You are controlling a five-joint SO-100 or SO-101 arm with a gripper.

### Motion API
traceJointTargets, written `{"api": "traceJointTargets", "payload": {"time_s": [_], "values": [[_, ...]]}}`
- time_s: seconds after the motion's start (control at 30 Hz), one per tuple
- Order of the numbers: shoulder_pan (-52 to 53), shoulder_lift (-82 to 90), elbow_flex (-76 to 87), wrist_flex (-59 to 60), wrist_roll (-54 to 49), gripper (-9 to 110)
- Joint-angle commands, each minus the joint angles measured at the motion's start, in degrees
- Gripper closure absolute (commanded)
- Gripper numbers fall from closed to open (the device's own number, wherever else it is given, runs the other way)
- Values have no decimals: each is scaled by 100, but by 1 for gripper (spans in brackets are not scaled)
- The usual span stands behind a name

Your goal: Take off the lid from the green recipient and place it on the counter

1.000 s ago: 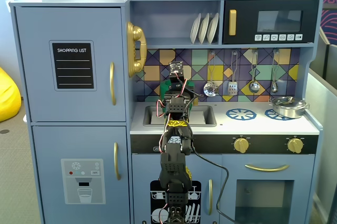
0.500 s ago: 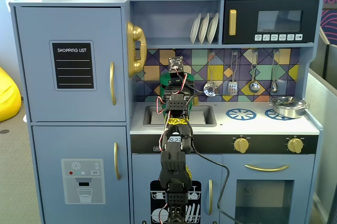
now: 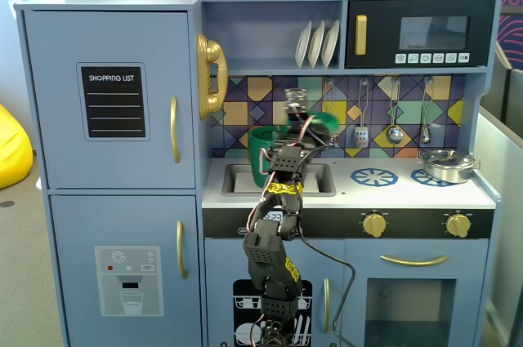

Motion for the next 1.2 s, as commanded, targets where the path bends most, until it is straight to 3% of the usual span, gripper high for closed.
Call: {"api": "traceJointTargets", "payload": {"time_s": [0.0,0.6,1.17], "values": [[896,510,141,-729,123,102],[1512,185,2479,-2777,-62,102],[1564,-246,3322,-3480,-79,102]]}}
